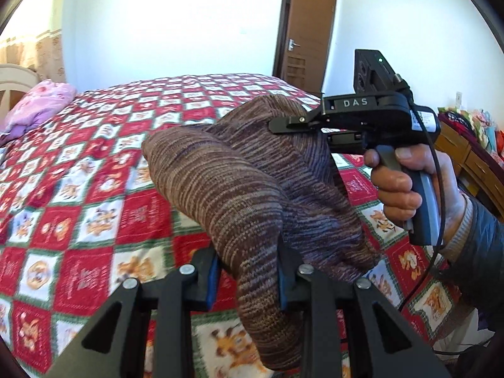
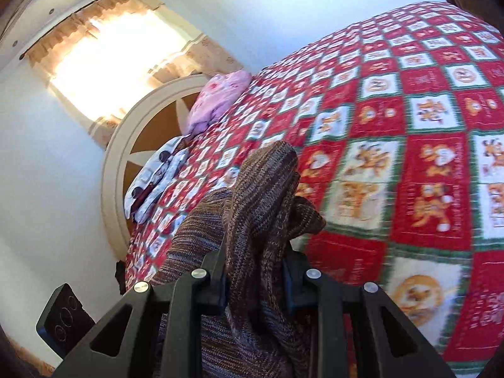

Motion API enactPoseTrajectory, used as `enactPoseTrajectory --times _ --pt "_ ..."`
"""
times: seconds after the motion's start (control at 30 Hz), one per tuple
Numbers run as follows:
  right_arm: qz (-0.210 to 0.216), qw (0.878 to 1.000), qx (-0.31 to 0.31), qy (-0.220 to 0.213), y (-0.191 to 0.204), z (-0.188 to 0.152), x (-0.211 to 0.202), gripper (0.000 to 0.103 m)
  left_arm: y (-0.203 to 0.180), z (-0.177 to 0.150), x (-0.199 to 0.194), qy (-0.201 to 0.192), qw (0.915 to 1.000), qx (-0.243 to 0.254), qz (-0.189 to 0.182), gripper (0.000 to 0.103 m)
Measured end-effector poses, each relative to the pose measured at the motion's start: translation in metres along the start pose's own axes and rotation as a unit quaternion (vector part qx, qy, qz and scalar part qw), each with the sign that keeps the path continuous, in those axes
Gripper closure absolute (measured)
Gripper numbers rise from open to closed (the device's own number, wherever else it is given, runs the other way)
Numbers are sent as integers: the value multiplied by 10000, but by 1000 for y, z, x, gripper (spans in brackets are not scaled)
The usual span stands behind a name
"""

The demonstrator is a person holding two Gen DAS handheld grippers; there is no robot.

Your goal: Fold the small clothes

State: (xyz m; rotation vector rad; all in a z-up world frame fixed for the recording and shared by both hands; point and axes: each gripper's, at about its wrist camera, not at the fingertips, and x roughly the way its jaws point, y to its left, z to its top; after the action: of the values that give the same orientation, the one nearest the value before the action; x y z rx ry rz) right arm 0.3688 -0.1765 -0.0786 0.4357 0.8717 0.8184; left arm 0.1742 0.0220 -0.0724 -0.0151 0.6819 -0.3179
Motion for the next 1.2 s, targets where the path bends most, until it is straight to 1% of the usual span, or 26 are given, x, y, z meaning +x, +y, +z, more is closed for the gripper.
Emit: enactPoseTrajectory --times 0.17,0.33,0.6,1.2 --pt "111 9998 -149 110 24 -5 16 76 9 -10 -17 -75 9998 -90 165 74" --pt "168 9993 -262 207 41 -8 31 76 18 -18 -34 -136 9992 -222 306 74" --pt "256 9982 -385 372 65 -16 60 76 37 -30 -57 -234 9981 -290 499 74" --pt "406 9943 -593 792 108 -29 122 76 80 -57 -75 -183 9947 -550 852 74"
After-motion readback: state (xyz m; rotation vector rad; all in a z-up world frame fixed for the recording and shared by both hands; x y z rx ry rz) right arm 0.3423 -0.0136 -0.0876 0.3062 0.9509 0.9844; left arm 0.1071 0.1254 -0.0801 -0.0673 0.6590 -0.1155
